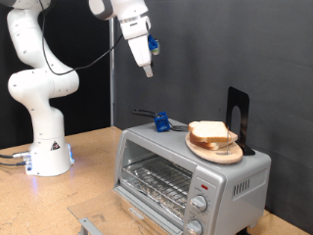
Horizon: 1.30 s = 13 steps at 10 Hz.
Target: Make a piece of toast with the oven
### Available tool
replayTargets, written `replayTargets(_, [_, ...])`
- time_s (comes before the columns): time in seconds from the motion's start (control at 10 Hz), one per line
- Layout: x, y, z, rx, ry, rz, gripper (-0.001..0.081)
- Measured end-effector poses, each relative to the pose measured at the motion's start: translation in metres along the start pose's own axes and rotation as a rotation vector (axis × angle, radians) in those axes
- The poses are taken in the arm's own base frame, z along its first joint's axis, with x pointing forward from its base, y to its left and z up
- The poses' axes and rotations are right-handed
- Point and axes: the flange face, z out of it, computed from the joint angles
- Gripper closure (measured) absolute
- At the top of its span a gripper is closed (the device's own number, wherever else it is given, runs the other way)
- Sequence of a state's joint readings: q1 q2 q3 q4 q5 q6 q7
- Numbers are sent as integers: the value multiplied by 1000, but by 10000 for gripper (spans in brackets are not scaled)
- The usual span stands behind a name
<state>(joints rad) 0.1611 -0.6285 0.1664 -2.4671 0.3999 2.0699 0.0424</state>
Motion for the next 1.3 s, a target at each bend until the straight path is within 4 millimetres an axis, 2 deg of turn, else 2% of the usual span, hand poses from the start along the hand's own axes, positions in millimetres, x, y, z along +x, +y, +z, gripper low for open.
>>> replayTargets(0.2, [3, 5, 17, -36, 77, -48, -3])
replayTargets(0.7, [4, 15, 73, -72, 52, -72, -3])
replayTargets(1.3, [14, 33, 119, -83, 30, -49, -3])
